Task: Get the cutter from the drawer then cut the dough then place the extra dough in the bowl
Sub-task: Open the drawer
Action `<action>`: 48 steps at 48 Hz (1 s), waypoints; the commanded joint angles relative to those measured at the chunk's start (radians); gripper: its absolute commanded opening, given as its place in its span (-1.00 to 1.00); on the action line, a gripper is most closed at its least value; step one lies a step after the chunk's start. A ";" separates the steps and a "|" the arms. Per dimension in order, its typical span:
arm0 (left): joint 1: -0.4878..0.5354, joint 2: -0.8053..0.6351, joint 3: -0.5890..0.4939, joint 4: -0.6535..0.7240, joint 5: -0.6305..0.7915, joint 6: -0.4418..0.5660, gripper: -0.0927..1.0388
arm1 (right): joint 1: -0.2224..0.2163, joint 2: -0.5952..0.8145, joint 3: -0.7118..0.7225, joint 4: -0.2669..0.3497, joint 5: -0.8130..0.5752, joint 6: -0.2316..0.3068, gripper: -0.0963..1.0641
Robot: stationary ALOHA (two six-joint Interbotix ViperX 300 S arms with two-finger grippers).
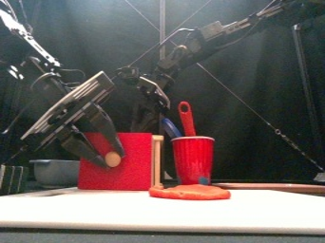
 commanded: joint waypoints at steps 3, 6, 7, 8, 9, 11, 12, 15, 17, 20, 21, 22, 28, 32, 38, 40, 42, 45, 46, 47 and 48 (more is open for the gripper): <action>-0.017 -0.008 -0.025 -0.012 -0.003 -0.003 0.04 | -0.002 -0.018 -0.014 0.000 0.002 0.000 -0.80; -0.021 -0.008 -0.028 -0.015 -0.005 -0.003 0.04 | -0.002 -0.018 -0.014 0.000 0.002 0.000 -0.80; -0.021 -0.006 -0.029 -0.015 -0.005 -0.003 0.04 | 0.000 -0.018 -0.014 0.000 0.002 0.000 -0.80; -0.023 -0.006 -0.031 -0.015 -0.005 -0.003 0.04 | 0.000 -0.018 -0.014 0.000 0.002 0.000 -0.80; -0.025 -0.006 -0.032 -0.015 -0.006 -0.003 0.04 | 0.000 -0.018 -0.014 0.000 0.002 0.000 -0.80; -0.025 -0.002 -0.034 -0.015 -0.008 -0.003 0.04 | -0.002 -0.018 -0.014 0.000 0.002 -0.002 -0.80; -0.025 0.000 -0.035 -0.015 -0.008 -0.002 0.04 | -0.002 -0.018 -0.014 0.000 0.002 -0.002 -0.80; -0.025 0.006 -0.038 -0.015 -0.008 -0.002 0.04 | -0.002 -0.018 -0.014 0.000 0.002 -0.002 -0.80; -0.026 0.011 -0.038 -0.015 -0.008 -0.003 0.04 | 0.000 -0.018 -0.014 0.000 0.002 -0.002 -0.80; -0.028 0.015 -0.038 -0.017 -0.008 -0.003 0.05 | -0.002 -0.018 -0.014 0.000 0.002 -0.002 -0.80; -0.028 0.015 -0.038 -0.017 -0.008 -0.002 0.05 | 0.000 -0.017 -0.014 0.000 0.002 -0.003 -0.80; -0.028 0.015 -0.038 -0.015 -0.008 -0.003 0.05 | 0.000 -0.017 -0.012 0.000 0.002 -0.003 -0.80; -0.028 0.015 -0.040 -0.015 -0.008 -0.002 0.10 | 0.000 -0.017 -0.014 0.000 0.002 -0.003 -0.80; -0.029 0.015 -0.038 -0.015 -0.006 -0.002 0.19 | -0.002 -0.018 -0.014 0.000 0.002 -0.003 -0.80; -0.029 0.015 -0.040 -0.015 -0.002 -0.002 0.36 | -0.002 -0.017 -0.014 0.000 0.002 -0.003 -0.80; -0.031 0.015 -0.038 -0.015 -0.002 -0.002 0.41 | 0.000 -0.017 -0.014 0.000 0.002 -0.003 -0.80; -0.032 0.014 -0.040 -0.015 -0.002 -0.002 0.47 | -0.002 -0.017 -0.014 0.000 0.002 -0.003 -0.80; -0.032 0.014 -0.040 -0.014 -0.002 -0.002 0.53 | 0.000 -0.017 -0.014 0.000 0.002 -0.003 -0.80; -0.032 0.012 -0.040 -0.014 -0.002 -0.002 0.54 | 0.000 -0.015 -0.014 0.000 0.002 -0.003 -0.80; -0.032 0.012 -0.038 -0.012 -0.002 -0.002 0.55 | 0.002 -0.015 -0.014 0.000 0.002 -0.003 -0.80; -0.032 0.012 -0.040 -0.012 -0.002 -0.002 0.56 | 0.002 -0.015 -0.014 0.000 0.002 -0.003 -0.80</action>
